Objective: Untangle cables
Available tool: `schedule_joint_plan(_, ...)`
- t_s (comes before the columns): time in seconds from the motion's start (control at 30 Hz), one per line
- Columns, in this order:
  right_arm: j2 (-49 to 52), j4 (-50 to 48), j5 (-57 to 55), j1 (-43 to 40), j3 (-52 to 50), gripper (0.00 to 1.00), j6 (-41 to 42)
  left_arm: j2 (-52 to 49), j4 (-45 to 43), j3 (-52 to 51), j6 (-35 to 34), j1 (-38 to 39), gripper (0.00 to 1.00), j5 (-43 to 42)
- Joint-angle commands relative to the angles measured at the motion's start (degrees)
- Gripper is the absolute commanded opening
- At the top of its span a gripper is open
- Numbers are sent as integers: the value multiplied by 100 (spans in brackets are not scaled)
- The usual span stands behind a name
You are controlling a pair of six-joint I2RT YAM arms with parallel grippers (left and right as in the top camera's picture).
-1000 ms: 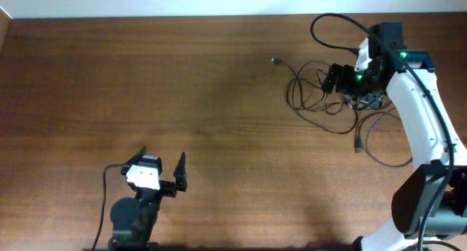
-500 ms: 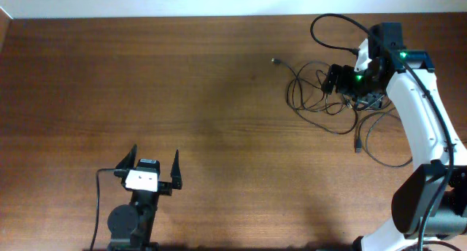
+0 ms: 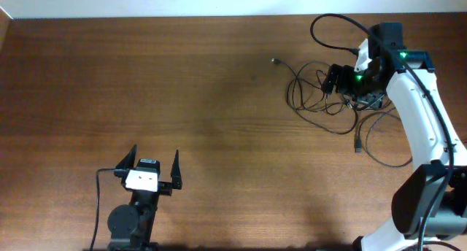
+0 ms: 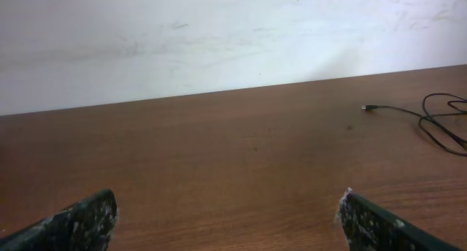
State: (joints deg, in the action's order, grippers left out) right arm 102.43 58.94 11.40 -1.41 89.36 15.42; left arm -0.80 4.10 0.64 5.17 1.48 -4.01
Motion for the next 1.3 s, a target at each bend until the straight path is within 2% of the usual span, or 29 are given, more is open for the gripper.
schedule_joint_plan(0.0,-815,0,-74,-7,-13,98,-20,50,48,-13,96,-20,99,83)
schedule_joint_plan(0.4,-5298,7,-74,-7,-13,99,-20,50,50,-13,96,-20,99,81)
schedule_joint_plan(0.53,-6207,72,-72,-7,-11,99,-20,50,48,-13,94,-20,99,83)
schedule_joint_plan(0.67,-6555,199,-74,-13,-24,98,-20,50,48,-13,96,-20,99,81)
schedule_joint_plan(0.97,-7809,1718,-74,-11,-179,99,-22,50,48,-13,96,-20,99,83)
schedule_joint_plan(1.13,-8889,1801,-483,-13,-1309,99,-22,50,48,-13,96,-20,99,83)
schedule_joint_plan(1.27,-9877,1056,-481,-11,-2693,99,-22,50,48,-13,96,-20,99,81)
